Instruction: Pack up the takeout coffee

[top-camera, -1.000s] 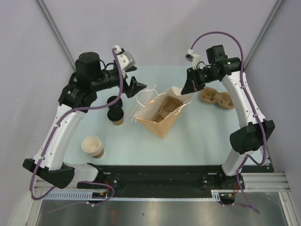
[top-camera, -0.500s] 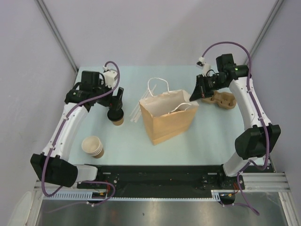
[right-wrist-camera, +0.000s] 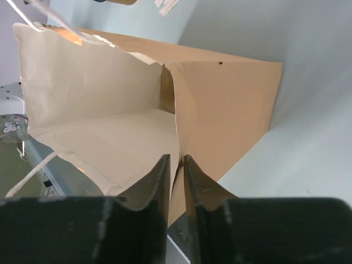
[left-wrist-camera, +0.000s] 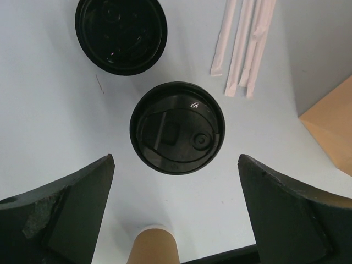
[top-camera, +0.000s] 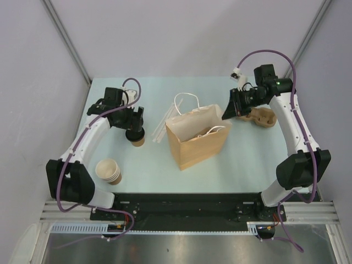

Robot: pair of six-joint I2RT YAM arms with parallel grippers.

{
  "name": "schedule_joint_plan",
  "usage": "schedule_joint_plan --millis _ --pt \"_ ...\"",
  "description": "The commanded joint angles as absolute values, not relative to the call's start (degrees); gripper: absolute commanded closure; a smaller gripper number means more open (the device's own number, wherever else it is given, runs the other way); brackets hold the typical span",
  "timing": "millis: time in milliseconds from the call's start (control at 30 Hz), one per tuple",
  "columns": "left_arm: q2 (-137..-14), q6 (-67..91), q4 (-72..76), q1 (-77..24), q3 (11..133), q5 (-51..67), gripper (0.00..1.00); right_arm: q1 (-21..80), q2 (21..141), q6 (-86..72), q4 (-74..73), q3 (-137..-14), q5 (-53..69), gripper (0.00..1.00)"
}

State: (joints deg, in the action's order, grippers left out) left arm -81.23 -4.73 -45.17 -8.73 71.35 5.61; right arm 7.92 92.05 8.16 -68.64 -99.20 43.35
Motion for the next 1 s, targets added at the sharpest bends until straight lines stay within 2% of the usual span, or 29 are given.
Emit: schedule_joint_plan --millis 0,100,533,833,967 --pt "-85.1 -1.5 -45.1 -7.7 73.3 4.0 0.01 8.1 89.2 9.4 -67.9 -99.0 43.5 0.76" --pt "-87.9 -1.5 -46.3 -7.6 74.0 4.3 0.01 8.1 89.3 9.6 -68.0 -99.0 43.7 0.68" --pt "-91.4 -1.8 -45.8 -7.1 75.5 6.9 0.00 8.0 89.3 10.0 -68.3 -99.1 43.9 0.61" --pt "-92.6 -1.4 -45.4 -7.0 75.5 7.1 0.03 8.0 89.3 10.5 -68.8 -99.7 44.0 0.47" --pt "-93.0 -1.2 -45.4 -7.0 75.1 7.0 0.05 8.1 89.4 10.8 -69.1 -100.2 44.0 0.43"
